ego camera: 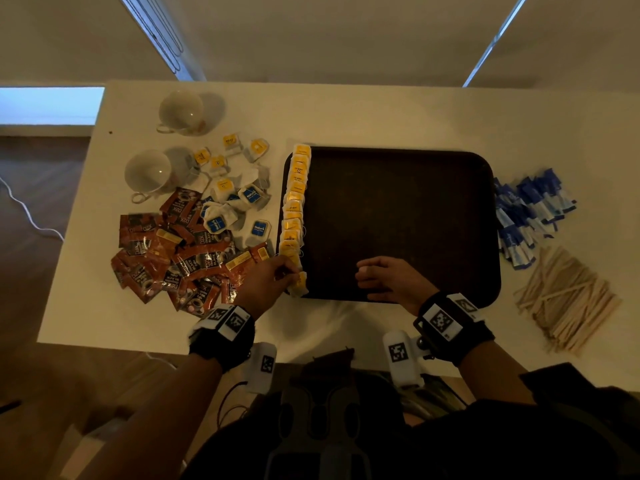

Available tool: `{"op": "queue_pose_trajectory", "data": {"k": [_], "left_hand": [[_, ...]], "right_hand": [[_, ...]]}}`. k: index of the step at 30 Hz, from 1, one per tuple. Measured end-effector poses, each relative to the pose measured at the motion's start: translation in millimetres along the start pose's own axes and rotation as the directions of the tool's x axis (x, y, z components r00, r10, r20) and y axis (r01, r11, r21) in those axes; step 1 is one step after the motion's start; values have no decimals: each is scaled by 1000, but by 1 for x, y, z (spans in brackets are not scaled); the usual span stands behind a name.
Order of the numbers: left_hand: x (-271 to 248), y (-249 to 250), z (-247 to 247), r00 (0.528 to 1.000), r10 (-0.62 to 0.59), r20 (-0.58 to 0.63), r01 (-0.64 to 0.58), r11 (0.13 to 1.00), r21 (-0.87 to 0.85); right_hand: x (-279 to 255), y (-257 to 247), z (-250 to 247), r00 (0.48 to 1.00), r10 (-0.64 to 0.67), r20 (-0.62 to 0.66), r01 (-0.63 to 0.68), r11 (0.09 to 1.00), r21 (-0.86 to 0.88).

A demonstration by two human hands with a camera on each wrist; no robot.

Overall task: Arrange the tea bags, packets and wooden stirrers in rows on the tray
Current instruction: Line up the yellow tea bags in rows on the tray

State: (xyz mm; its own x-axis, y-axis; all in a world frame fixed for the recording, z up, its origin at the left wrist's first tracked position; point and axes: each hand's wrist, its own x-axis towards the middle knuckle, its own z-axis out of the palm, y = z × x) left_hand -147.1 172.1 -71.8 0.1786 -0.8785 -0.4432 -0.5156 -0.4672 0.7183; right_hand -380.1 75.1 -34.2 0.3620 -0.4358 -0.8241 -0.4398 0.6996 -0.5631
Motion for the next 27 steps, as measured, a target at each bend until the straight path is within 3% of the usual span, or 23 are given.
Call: {"op": "queue_pose_trajectory", "data": {"k": [4, 10, 15, 19, 22, 27], "left_hand": [[10, -2, 0, 999, 3, -53, 5, 989, 148], [16, 3, -7, 998, 67, -13, -61, 962, 267], [17, 4, -8, 997, 62, -37, -46, 940, 338], [4, 7, -3, 975, 187, -117, -122, 901, 417], [-7, 5, 5, 946, 314, -76, -245, 850, 467], [-9, 1, 16, 956, 293, 17, -261, 824, 503]], "right_hand": [[2, 7, -1, 999, -9, -36, 6, 996, -86], [4, 16, -9, 996, -32, -78, 10, 965, -264], [7, 26, -19, 993, -65, -95, 15, 892, -451], [7, 33, -27, 986, -123, -108, 37, 809, -587], [7, 38, -31, 983, -138, -122, 30, 774, -632], [9, 43, -29, 982, -140, -127, 34, 791, -611]]}}
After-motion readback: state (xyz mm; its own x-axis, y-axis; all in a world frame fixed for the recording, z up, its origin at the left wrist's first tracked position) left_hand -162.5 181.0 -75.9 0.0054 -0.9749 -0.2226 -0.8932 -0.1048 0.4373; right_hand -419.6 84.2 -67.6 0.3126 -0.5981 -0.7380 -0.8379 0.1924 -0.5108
